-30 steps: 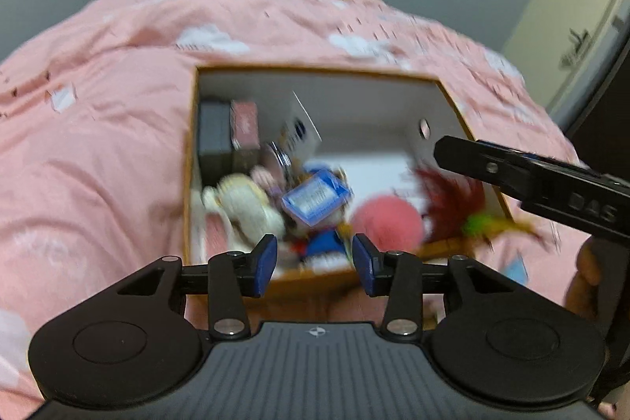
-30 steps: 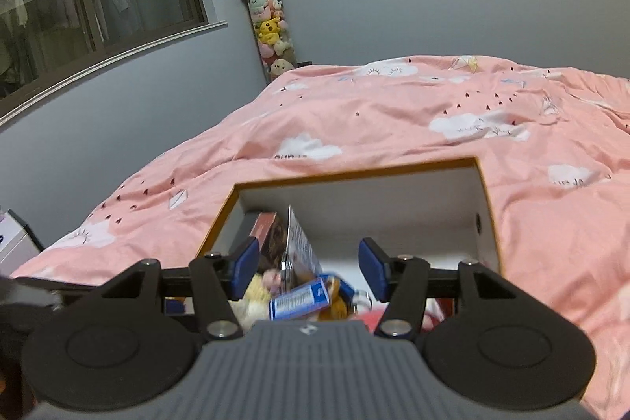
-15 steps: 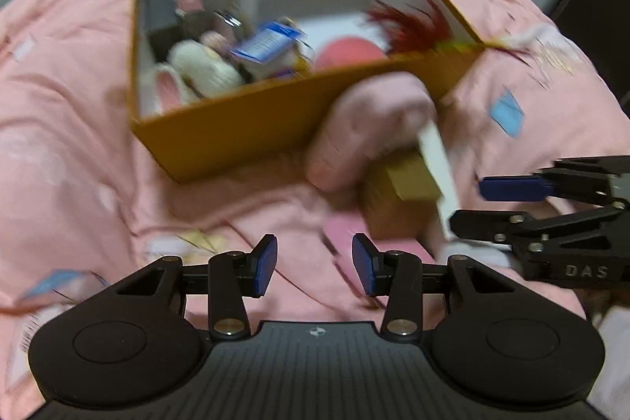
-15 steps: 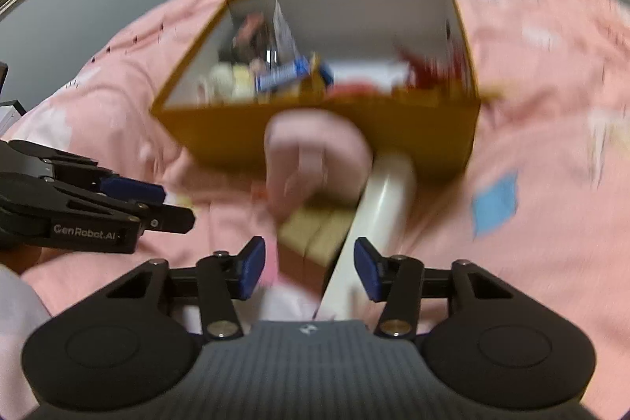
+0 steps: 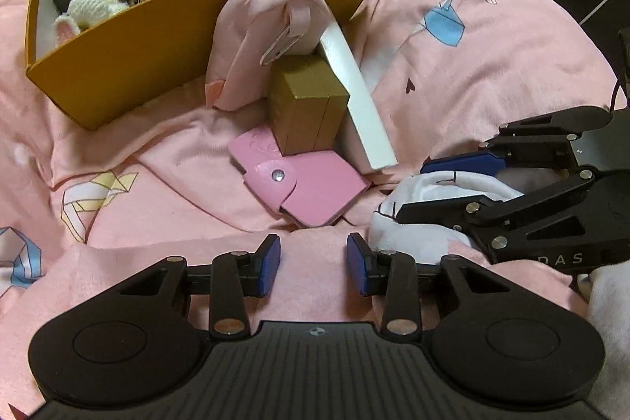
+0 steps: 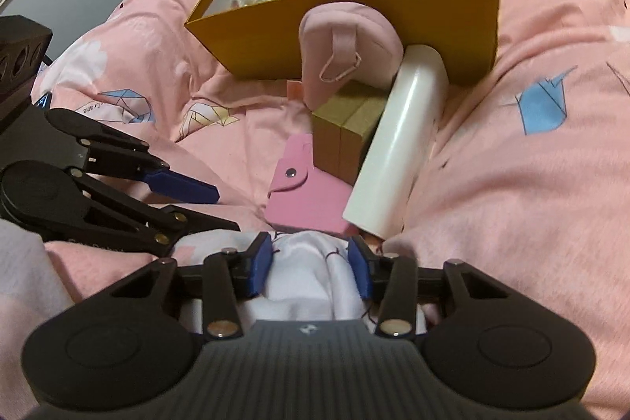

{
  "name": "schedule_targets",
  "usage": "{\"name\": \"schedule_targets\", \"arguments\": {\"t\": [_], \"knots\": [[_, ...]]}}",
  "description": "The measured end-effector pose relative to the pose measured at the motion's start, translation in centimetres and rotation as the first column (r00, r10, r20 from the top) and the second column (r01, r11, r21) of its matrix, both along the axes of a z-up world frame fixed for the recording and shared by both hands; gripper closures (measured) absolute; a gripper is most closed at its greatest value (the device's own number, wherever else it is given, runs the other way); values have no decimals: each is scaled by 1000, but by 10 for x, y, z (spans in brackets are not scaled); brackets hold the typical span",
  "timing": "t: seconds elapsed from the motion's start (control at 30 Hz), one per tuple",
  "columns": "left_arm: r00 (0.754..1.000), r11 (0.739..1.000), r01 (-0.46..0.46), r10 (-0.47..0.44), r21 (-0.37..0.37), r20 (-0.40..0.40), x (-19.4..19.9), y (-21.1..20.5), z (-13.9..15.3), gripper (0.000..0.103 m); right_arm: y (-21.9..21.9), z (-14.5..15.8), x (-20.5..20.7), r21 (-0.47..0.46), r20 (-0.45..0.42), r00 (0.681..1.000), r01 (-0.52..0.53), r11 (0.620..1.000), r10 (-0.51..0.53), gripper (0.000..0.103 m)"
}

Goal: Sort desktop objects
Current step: 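Move both grippers back to the gold gift box and white tube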

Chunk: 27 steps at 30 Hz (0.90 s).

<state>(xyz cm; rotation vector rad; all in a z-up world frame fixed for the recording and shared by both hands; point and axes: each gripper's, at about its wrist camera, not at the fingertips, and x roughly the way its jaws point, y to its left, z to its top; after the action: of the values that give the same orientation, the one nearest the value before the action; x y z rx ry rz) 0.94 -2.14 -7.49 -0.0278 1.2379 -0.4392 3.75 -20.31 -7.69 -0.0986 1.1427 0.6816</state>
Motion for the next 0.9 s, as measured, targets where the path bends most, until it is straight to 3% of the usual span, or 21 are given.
{"name": "schedule_targets", "arguments": {"t": [0.17,0.4,0.5,0.7,0.9], "knots": [[995,998,-65,64,10,82,6,9,11,58,-4,7,11,27,30,999,32,999,-33,57],[983,988,-154,151,15,105,31,18,8,56,0,16,38,14,121,988,89,996,-90,54],[984,991,-136,134,10,122,39,13,10,56,4,2,49,-45,97,989,114,992,-110,50],[978,995,-102,104,-20,181,53,-6,18,56,14,-16,55,-107,76,995,67,992,-59,50],[980,994,-95,102,-52,171,71,-21,16,53,21,-26,63,-144,84,995,57,988,-45,54]]}}
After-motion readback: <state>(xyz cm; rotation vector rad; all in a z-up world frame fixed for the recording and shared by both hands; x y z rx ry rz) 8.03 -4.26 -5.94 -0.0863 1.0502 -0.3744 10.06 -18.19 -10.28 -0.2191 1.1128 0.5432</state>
